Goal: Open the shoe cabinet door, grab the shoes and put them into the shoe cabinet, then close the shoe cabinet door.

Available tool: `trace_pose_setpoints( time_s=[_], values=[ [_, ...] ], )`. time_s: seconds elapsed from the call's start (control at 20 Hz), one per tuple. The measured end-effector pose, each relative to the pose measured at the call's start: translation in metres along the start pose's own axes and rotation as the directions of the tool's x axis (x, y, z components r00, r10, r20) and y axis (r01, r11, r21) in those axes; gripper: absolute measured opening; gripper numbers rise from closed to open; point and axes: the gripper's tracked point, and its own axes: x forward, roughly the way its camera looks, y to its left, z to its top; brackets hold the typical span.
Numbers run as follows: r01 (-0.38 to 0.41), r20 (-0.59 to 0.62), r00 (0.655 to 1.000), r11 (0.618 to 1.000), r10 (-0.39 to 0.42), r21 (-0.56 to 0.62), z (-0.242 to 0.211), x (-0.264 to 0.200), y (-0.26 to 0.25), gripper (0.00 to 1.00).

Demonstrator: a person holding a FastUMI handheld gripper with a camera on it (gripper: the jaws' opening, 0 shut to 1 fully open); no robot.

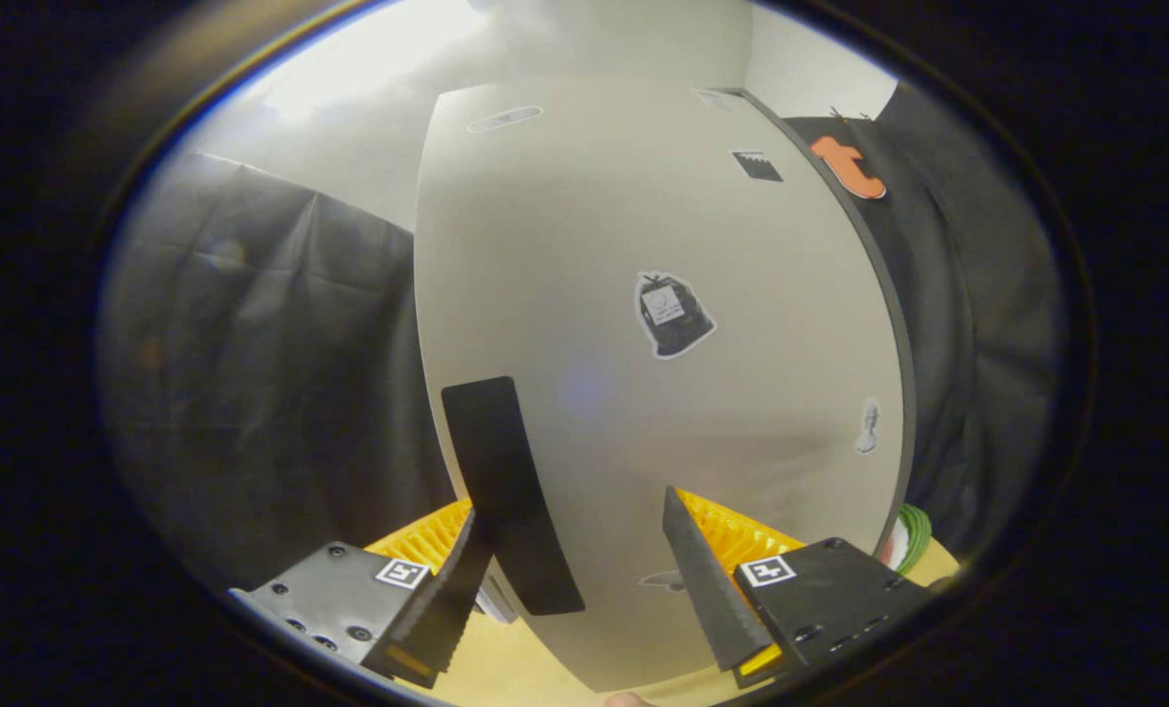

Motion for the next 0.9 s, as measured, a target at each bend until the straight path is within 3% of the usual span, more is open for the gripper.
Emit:
trace_pose_setpoints(
  time_s=[0.2, 0.9],
  values=[
    [-0.005, 0.003, 1.000, 1.000, 0.005, -0.001, -0.002, 0.023, 0.005, 0.99],
    [0.129, 0.082, 0.989, 0.990, -0.124, -0.060, -0.009, 0.068, 0.003, 1.00]
  ],
)
